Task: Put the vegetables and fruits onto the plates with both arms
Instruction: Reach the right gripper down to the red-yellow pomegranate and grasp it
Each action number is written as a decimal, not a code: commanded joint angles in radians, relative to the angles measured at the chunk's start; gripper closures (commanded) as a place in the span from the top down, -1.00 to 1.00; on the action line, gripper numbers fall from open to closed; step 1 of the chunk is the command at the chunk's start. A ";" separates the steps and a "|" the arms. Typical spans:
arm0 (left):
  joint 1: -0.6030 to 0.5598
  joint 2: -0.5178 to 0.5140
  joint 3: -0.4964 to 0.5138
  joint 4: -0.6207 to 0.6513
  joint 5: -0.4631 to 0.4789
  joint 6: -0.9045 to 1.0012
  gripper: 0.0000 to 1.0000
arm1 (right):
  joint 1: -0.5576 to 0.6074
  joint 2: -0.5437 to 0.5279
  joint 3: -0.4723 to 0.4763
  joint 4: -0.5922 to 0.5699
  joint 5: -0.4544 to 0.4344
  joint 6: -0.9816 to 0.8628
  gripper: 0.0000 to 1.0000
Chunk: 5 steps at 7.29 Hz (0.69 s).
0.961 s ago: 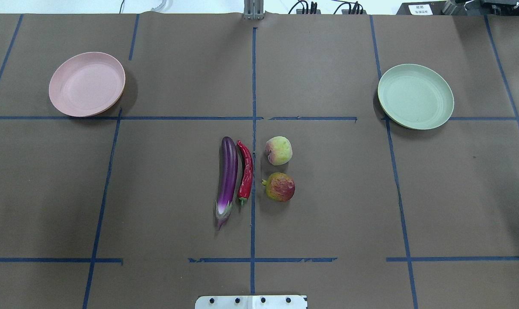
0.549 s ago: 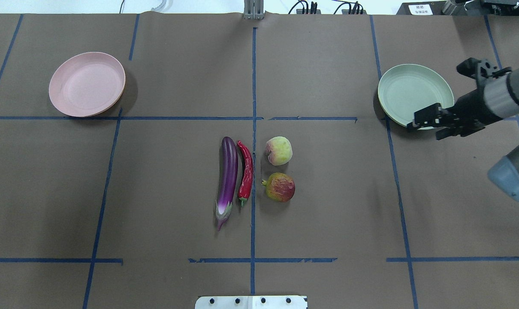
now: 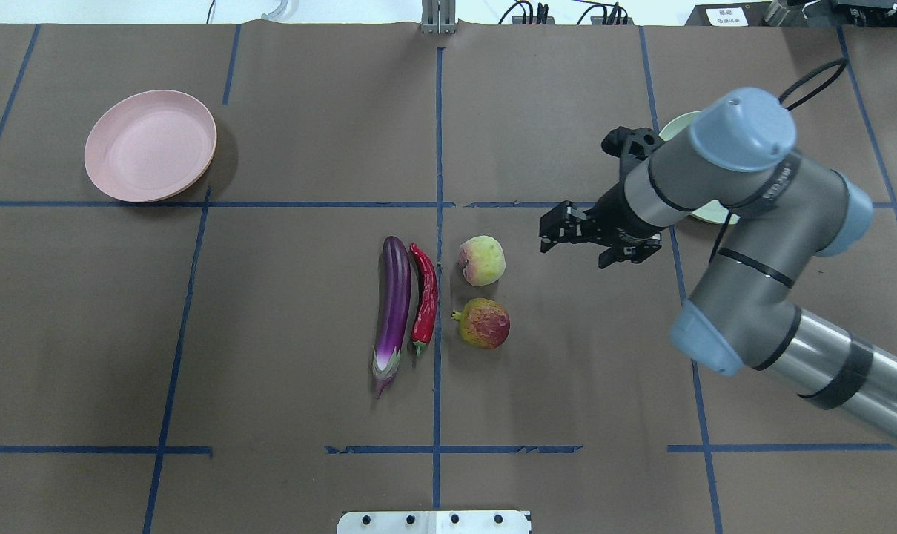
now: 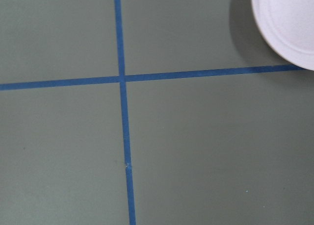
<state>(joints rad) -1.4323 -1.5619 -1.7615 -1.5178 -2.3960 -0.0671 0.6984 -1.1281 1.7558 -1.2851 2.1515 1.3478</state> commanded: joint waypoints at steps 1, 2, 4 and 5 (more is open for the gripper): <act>0.013 -0.004 -0.003 -0.009 -0.006 0.000 1.00 | -0.110 0.100 0.002 -0.166 -0.148 0.047 1.00; 0.013 -0.006 -0.004 -0.009 -0.006 0.001 1.00 | -0.140 0.119 0.001 -0.186 -0.175 0.048 1.00; 0.013 -0.007 -0.004 -0.009 -0.006 0.001 1.00 | -0.216 0.123 -0.007 -0.226 -0.267 0.048 1.00; 0.013 -0.007 -0.004 -0.009 -0.008 0.001 1.00 | -0.240 0.125 -0.010 -0.224 -0.281 0.069 1.00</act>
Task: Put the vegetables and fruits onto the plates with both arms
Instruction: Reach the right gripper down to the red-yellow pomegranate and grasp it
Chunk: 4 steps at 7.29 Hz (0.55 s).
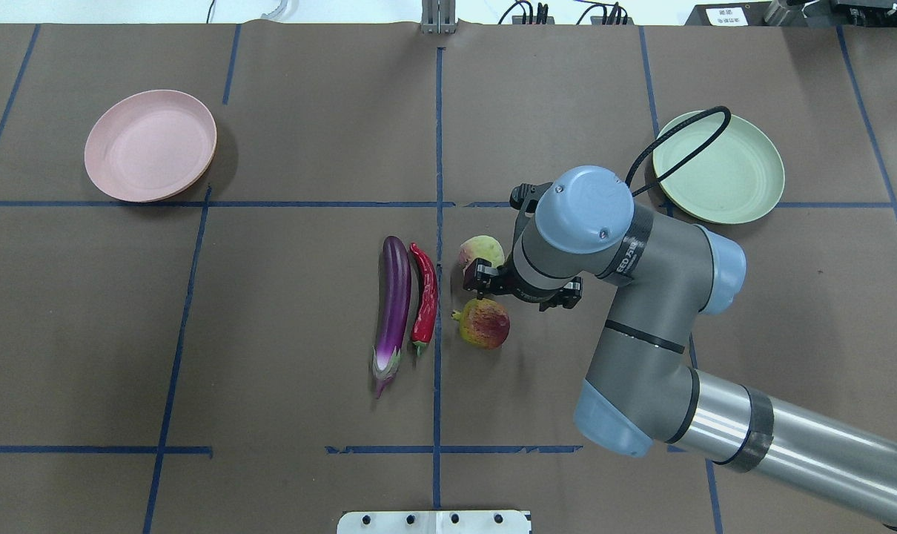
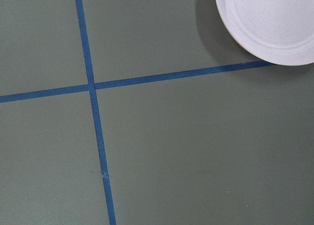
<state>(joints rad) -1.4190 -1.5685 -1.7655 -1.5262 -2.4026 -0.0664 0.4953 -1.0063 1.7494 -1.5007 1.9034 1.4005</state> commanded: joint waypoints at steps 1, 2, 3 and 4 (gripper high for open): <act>0.000 0.001 -0.002 0.000 -0.018 0.000 1.00 | -0.049 0.015 -0.005 -0.007 -0.037 0.059 1.00; 0.000 0.002 -0.005 0.001 -0.021 0.000 1.00 | -0.057 0.021 -0.017 -0.003 -0.043 0.061 1.00; 0.000 0.005 -0.006 0.001 -0.021 0.000 1.00 | -0.057 0.044 -0.049 0.005 -0.062 0.061 1.00; 0.000 0.008 -0.012 0.001 -0.023 -0.001 1.00 | -0.057 0.079 -0.089 0.010 -0.066 0.061 1.00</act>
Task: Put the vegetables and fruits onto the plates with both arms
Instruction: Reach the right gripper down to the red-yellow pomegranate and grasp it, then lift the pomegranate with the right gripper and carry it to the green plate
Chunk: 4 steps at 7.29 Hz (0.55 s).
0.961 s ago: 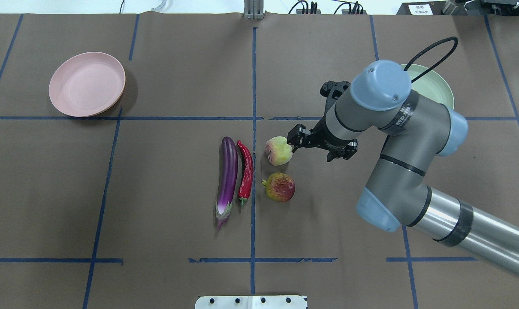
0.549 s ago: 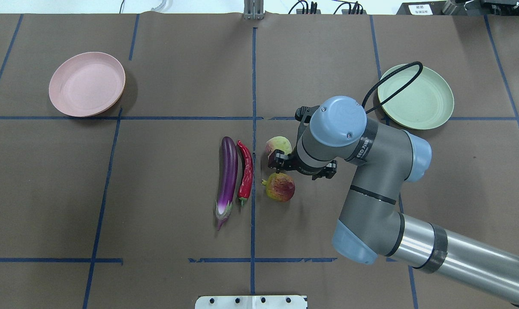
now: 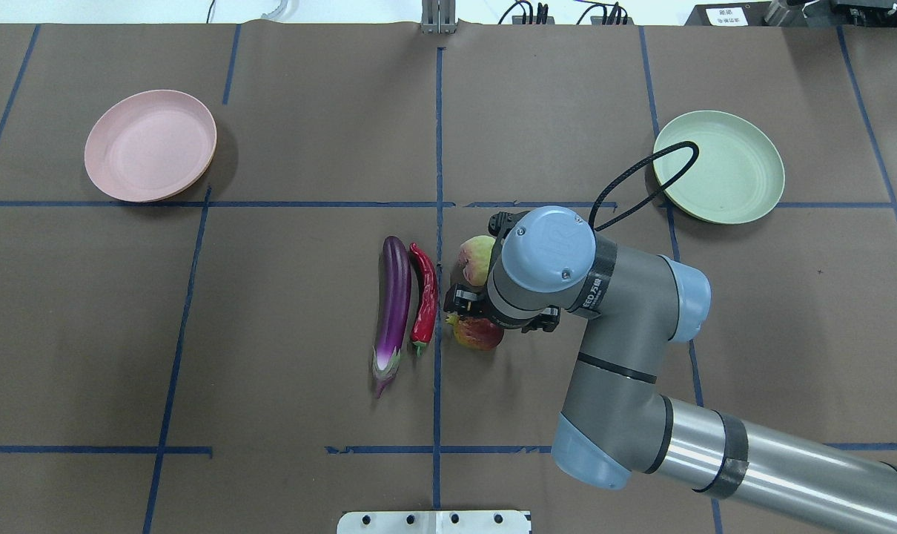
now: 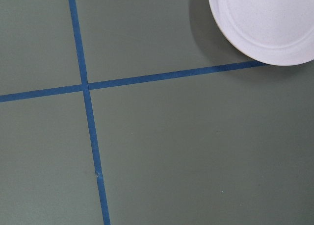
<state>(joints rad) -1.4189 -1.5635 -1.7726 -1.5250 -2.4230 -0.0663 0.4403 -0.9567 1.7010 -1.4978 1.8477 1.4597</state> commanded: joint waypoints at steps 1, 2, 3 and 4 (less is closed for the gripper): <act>0.000 0.003 -0.008 0.000 -0.002 0.000 1.00 | -0.002 0.030 -0.043 0.007 -0.010 0.001 1.00; 0.000 0.005 -0.008 0.000 -0.002 0.000 1.00 | -0.002 0.030 -0.043 0.007 -0.012 0.001 1.00; 0.000 0.023 -0.027 0.000 -0.002 0.000 1.00 | -0.002 0.032 -0.043 0.008 -0.027 0.001 0.78; 0.000 0.043 -0.056 0.000 -0.002 0.000 1.00 | -0.002 0.036 -0.043 0.008 -0.036 0.019 -0.37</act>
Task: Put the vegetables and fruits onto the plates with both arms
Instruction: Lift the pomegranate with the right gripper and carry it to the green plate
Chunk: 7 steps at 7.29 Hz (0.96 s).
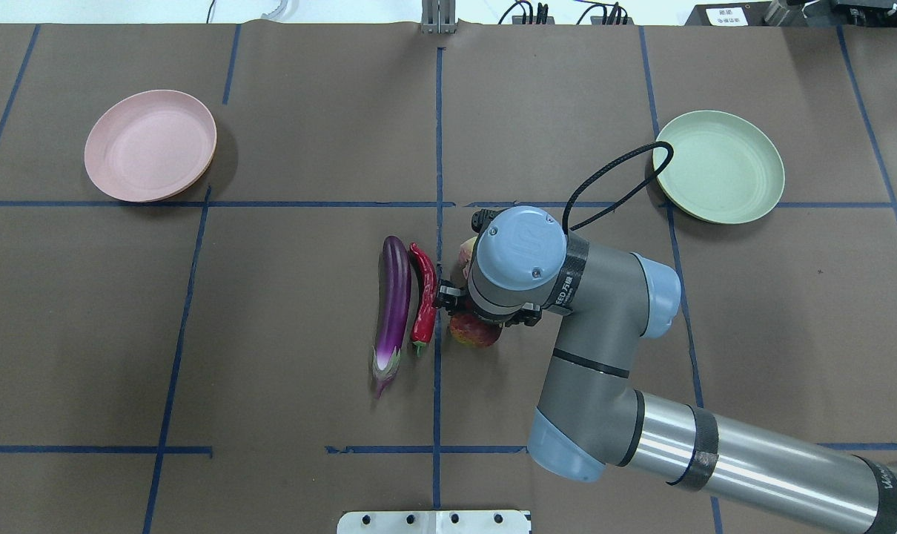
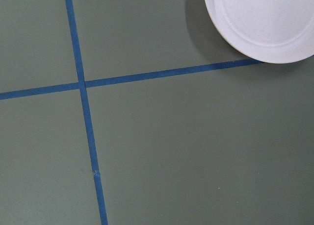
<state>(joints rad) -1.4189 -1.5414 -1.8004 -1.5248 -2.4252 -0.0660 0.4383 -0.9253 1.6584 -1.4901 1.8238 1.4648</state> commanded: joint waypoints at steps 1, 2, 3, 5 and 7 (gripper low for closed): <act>0.000 0.033 -0.045 0.002 0.000 0.000 1.00 | 0.000 0.005 0.001 0.007 -0.014 0.055 -0.99; 0.000 0.034 -0.044 0.002 0.000 -0.001 1.00 | 0.000 0.003 0.015 0.016 -0.015 0.058 -1.00; 0.000 0.034 -0.043 0.002 0.000 0.000 1.00 | 0.002 -0.001 0.021 0.016 -0.018 0.058 -1.00; 0.003 0.029 -0.043 0.000 0.000 -0.001 1.00 | 0.064 -0.086 0.180 -0.011 -0.006 0.043 -1.00; 0.058 0.006 -0.042 -0.002 -0.012 0.002 1.00 | 0.147 -0.205 0.264 -0.012 0.027 -0.053 -1.00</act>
<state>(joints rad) -1.3965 -1.5207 -1.8436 -1.5249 -2.4282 -0.0668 0.5312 -1.0658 1.8758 -1.4992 1.8300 1.4771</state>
